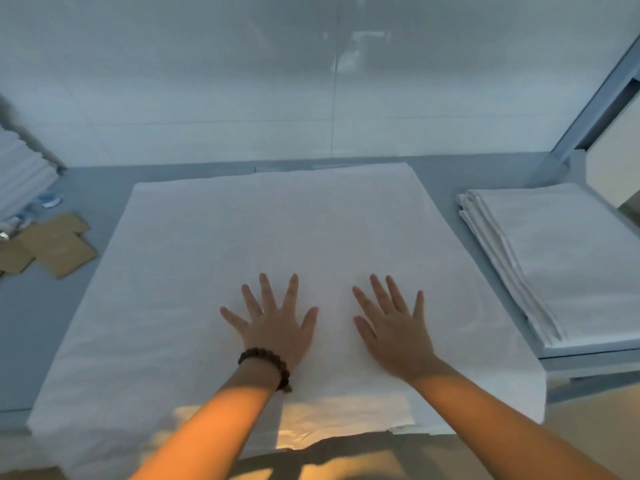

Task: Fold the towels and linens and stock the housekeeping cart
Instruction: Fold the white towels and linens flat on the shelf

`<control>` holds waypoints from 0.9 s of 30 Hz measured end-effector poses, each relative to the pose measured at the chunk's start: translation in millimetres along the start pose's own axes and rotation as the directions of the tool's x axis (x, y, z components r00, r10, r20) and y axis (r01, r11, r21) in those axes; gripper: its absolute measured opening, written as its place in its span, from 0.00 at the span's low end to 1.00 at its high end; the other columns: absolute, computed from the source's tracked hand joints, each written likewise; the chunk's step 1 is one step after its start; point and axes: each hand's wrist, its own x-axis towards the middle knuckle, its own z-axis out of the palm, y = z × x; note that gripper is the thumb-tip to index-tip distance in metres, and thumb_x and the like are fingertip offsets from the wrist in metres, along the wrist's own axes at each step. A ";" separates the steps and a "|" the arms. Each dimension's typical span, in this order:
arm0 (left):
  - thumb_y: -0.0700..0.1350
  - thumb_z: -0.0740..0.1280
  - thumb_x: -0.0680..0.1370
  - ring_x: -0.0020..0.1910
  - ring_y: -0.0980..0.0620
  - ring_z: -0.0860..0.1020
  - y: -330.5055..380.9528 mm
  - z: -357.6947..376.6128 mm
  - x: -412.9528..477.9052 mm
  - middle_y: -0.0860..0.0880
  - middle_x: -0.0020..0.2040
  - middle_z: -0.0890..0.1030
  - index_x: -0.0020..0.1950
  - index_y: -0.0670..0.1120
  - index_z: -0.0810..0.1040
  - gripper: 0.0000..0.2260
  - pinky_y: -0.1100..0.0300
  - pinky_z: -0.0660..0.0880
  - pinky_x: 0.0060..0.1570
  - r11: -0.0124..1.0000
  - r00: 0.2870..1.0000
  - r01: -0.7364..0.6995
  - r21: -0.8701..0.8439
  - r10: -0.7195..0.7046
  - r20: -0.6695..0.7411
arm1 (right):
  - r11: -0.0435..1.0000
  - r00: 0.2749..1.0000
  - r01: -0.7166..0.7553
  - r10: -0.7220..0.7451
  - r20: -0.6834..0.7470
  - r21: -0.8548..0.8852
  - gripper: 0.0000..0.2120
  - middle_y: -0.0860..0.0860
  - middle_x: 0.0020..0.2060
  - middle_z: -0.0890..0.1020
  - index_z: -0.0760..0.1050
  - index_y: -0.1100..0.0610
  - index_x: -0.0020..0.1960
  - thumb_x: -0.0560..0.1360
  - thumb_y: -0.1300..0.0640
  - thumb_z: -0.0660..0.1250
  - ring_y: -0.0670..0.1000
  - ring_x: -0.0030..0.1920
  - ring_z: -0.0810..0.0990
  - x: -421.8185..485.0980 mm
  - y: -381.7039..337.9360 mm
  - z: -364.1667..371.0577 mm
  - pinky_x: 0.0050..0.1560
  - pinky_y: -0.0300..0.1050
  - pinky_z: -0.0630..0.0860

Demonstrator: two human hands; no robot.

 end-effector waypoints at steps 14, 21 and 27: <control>0.72 0.34 0.72 0.76 0.37 0.35 -4.1 -1.4 58.7 0.47 0.78 0.35 0.74 0.65 0.34 0.31 0.24 0.37 0.61 0.998 0.999 0.037 0.045 -0.037 0.001 | 0.990 0.981 -0.139 0.136 0.136 0.010 0.29 0.46 0.78 0.41 0.40 0.39 0.76 0.78 0.34 0.40 0.53 0.77 0.37 82.3 -21.2 15.9 0.67 0.74 0.38; 0.73 0.30 0.69 0.76 0.38 0.38 -9.2 0.2 76.8 0.48 0.79 0.38 0.74 0.67 0.35 0.34 0.24 0.37 0.62 0.998 0.999 0.014 0.061 -0.012 -0.037 | 1.000 0.998 0.005 -0.005 0.069 0.002 0.31 0.46 0.78 0.45 0.42 0.40 0.77 0.75 0.33 0.34 0.51 0.77 0.41 59.7 -35.6 23.7 0.71 0.66 0.36; 0.72 0.35 0.72 0.76 0.39 0.37 -9.8 -1.3 76.4 0.48 0.79 0.37 0.74 0.66 0.34 0.31 0.24 0.40 0.63 0.997 1.000 0.012 0.072 -0.012 -0.004 | 0.881 0.878 -0.471 0.473 0.072 -0.045 0.29 0.48 0.78 0.45 0.41 0.44 0.78 0.78 0.38 0.37 0.51 0.78 0.42 32.2 105.4 6.4 0.74 0.61 0.43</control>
